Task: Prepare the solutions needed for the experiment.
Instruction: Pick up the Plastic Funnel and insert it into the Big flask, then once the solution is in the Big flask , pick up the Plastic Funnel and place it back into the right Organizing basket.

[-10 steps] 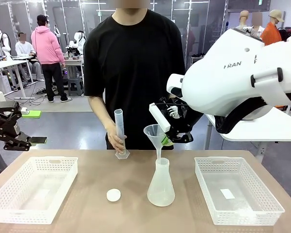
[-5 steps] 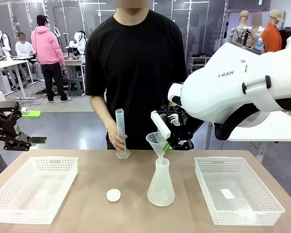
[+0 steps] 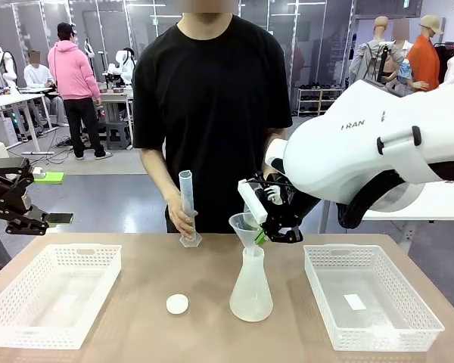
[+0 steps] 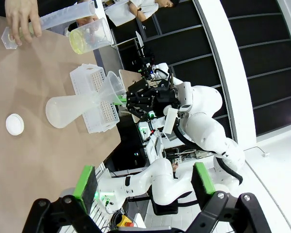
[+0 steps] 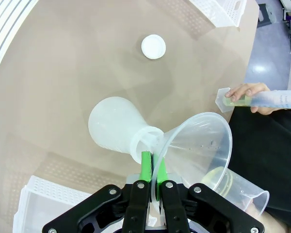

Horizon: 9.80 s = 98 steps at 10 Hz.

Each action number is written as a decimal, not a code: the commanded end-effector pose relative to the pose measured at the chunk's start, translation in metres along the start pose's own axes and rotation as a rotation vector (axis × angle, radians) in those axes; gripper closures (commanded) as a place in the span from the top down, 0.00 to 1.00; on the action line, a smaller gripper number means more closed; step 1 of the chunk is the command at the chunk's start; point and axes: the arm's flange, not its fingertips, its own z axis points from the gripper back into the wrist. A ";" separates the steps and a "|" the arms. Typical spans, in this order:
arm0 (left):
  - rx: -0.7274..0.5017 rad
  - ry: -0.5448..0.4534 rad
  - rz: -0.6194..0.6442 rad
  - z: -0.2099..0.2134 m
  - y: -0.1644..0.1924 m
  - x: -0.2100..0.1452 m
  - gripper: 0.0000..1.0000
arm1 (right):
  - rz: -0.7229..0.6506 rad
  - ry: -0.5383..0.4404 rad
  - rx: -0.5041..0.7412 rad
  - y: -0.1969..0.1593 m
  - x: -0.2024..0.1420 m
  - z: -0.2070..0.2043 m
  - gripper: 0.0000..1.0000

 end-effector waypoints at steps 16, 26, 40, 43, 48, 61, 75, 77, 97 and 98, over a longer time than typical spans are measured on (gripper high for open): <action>-0.025 -0.010 0.008 -0.002 -0.003 0.002 1.00 | -0.008 -0.002 0.004 0.012 0.001 -0.007 0.56; -0.025 -0.010 0.008 -0.002 -0.003 0.002 1.00 | -0.029 0.178 -0.111 0.021 0.032 0.053 0.56; -0.025 -0.010 0.008 -0.002 -0.003 0.002 1.00 | -0.550 0.216 -0.081 0.123 0.013 0.180 0.56; -0.025 -0.010 0.008 -0.002 -0.003 0.002 1.00 | -0.702 0.096 -0.102 0.127 -0.012 0.176 0.56; -0.025 -0.010 0.008 -0.002 -0.003 0.002 1.00 | -1.431 -0.483 -0.007 0.139 -0.080 0.146 0.56; -0.025 -0.010 0.008 -0.002 -0.003 0.002 1.00 | -1.890 -1.003 0.601 0.205 -0.111 0.068 0.56; -0.025 -0.010 0.008 -0.002 -0.003 0.002 1.00 | -1.899 -0.975 0.629 0.145 -0.164 0.089 0.56; -0.025 -0.010 0.008 -0.002 -0.003 0.002 1.00 | -1.899 -0.975 0.629 0.145 -0.164 0.089 0.56; -0.025 -0.010 0.008 -0.002 -0.003 0.002 1.00 | -1.899 -0.975 0.629 0.145 -0.164 0.089 0.56; -0.025 -0.010 0.008 -0.002 -0.003 0.002 1.00 | -1.899 -0.975 0.629 0.145 -0.164 0.089 0.56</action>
